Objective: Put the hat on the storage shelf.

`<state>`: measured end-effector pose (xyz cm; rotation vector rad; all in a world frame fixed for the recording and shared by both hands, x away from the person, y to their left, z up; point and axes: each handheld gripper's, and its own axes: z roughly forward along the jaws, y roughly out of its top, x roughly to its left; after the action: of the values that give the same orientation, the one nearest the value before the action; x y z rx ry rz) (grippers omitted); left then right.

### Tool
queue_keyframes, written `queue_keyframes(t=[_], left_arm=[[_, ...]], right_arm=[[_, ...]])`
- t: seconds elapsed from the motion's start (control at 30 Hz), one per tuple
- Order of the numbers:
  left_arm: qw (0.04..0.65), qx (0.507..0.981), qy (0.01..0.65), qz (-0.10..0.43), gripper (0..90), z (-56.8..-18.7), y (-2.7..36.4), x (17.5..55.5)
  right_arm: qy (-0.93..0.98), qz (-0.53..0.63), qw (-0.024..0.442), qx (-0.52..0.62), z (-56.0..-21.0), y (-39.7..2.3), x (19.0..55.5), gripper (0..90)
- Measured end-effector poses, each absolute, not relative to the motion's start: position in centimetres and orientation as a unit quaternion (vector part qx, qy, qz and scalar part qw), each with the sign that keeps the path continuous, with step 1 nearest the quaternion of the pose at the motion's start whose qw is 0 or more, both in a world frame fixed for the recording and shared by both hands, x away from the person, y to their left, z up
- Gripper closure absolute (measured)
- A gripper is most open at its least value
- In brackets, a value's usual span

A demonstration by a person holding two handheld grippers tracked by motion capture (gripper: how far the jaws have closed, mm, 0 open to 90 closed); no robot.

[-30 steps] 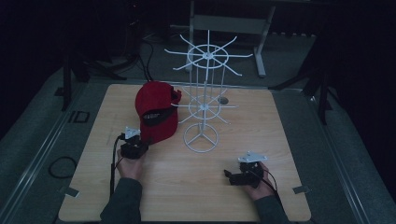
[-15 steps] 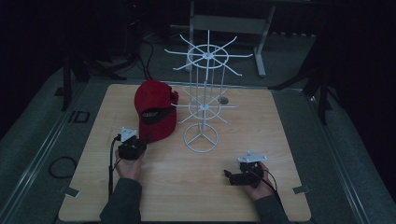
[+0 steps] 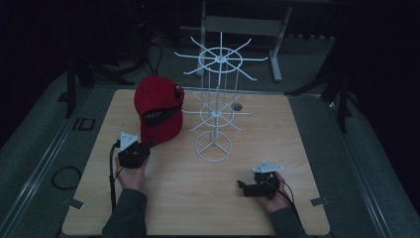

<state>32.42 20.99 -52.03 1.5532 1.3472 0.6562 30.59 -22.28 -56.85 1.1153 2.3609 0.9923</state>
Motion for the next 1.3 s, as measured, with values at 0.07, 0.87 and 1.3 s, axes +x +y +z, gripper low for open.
queue_keyframes(t=[0.07, 0.87, 1.3], left_arm=[[0.473, 0.633, 0.549, 0.273, 86.0, -51.7, 21.1, 32.3], [0.488, 0.609, 0.543, 0.309, 85.9, -47.8, 22.1, 31.2], [0.497, 0.601, 0.534, 0.326, 85.9, -46.0, 22.2, 30.6]], right_arm=[[0.832, 0.35, 0.173, 0.393, -56.9, -22.3, 30.6, 12.9], [0.832, 0.35, 0.173, 0.394, -56.8, -22.3, 30.6, 12.9], [0.832, 0.35, 0.174, 0.394, -56.9, -22.3, 30.6, 12.9]])
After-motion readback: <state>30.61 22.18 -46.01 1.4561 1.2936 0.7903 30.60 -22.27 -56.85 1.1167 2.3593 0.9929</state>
